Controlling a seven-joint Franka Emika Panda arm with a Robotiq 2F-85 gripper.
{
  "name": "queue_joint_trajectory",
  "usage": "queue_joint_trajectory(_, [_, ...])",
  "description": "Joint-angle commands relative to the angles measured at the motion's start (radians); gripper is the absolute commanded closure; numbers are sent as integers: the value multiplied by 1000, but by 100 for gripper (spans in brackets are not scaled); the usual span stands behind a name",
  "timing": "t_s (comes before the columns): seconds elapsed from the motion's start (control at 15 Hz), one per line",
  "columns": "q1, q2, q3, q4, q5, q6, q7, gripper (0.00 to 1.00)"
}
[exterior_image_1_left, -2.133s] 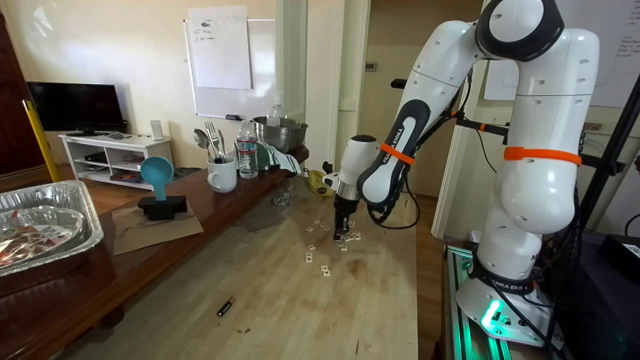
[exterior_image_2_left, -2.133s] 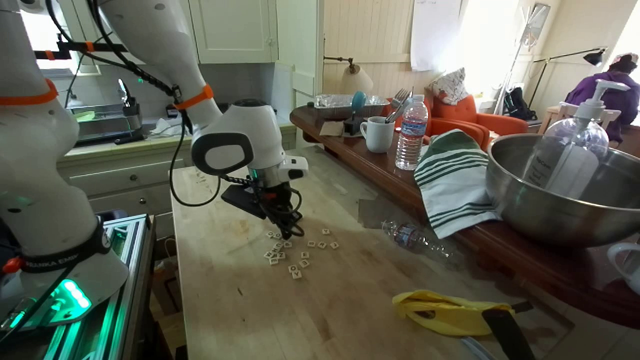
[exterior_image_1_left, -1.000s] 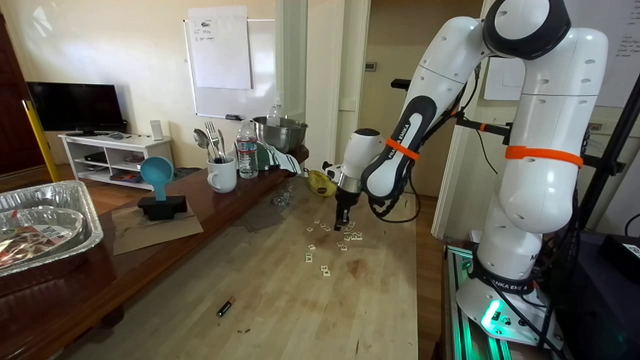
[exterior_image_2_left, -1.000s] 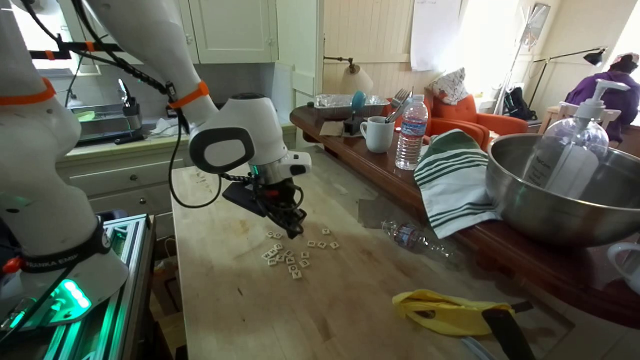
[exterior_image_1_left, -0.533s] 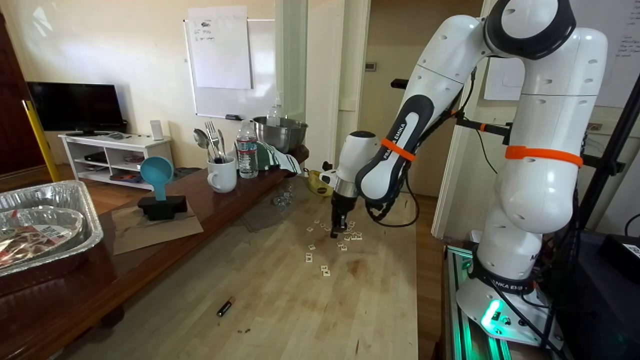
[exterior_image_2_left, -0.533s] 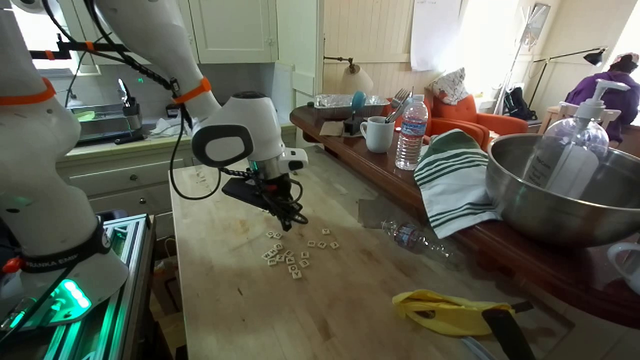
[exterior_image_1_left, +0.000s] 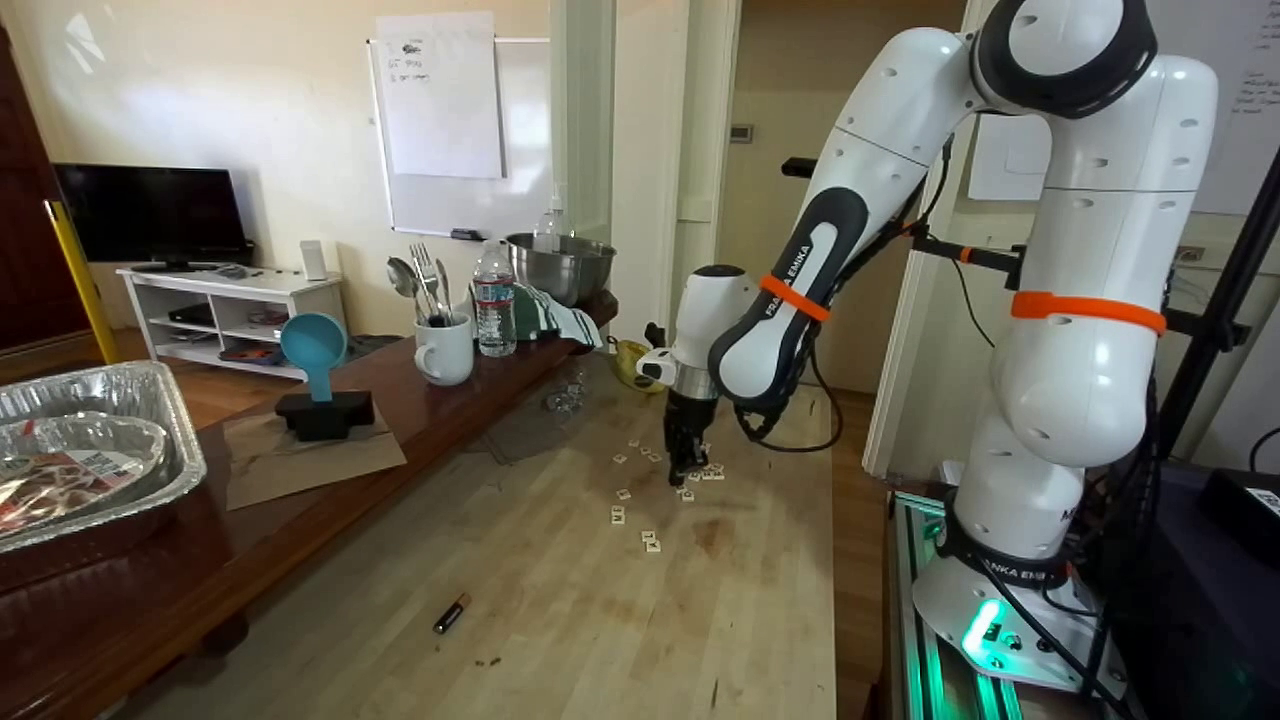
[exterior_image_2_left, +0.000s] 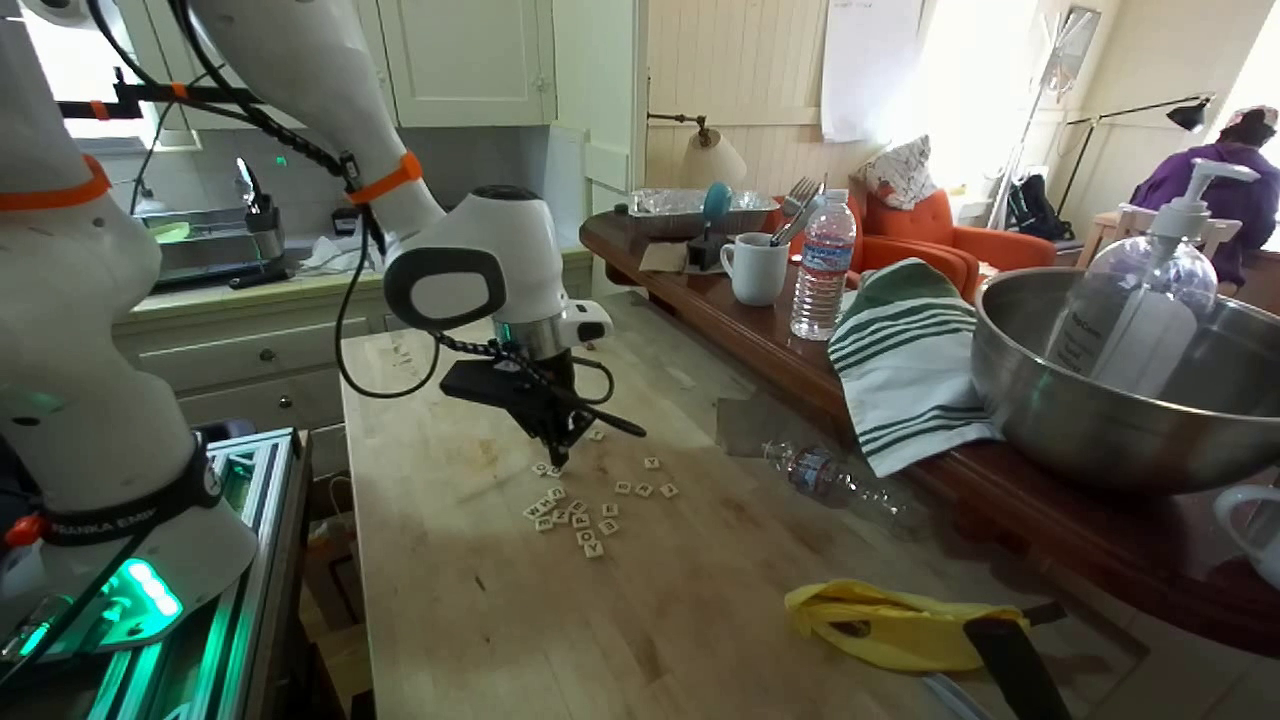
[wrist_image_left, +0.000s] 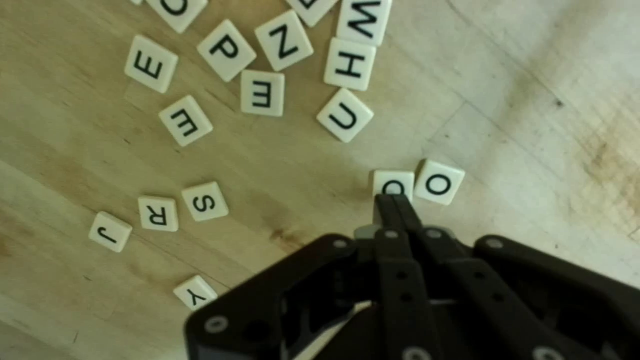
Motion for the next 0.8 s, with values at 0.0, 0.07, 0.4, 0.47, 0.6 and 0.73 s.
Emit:
queue_joint_trajectory(0.0, [18, -27, -13, -5, -7, -53, -62, 100])
queue_joint_trajectory(0.07, [22, -27, -12, -5, -5, -56, -75, 100])
queue_joint_trajectory(0.4, [34, -27, -11, -5, -15, -62, -144, 100])
queue_joint_trajectory(0.47, [35, -26, -13, -5, -23, -62, -154, 100])
queue_joint_trajectory(0.6, [35, -22, -15, -5, -31, -63, -179, 100])
queue_joint_trajectory(0.73, [35, -20, -16, -4, -39, -67, -200, 100])
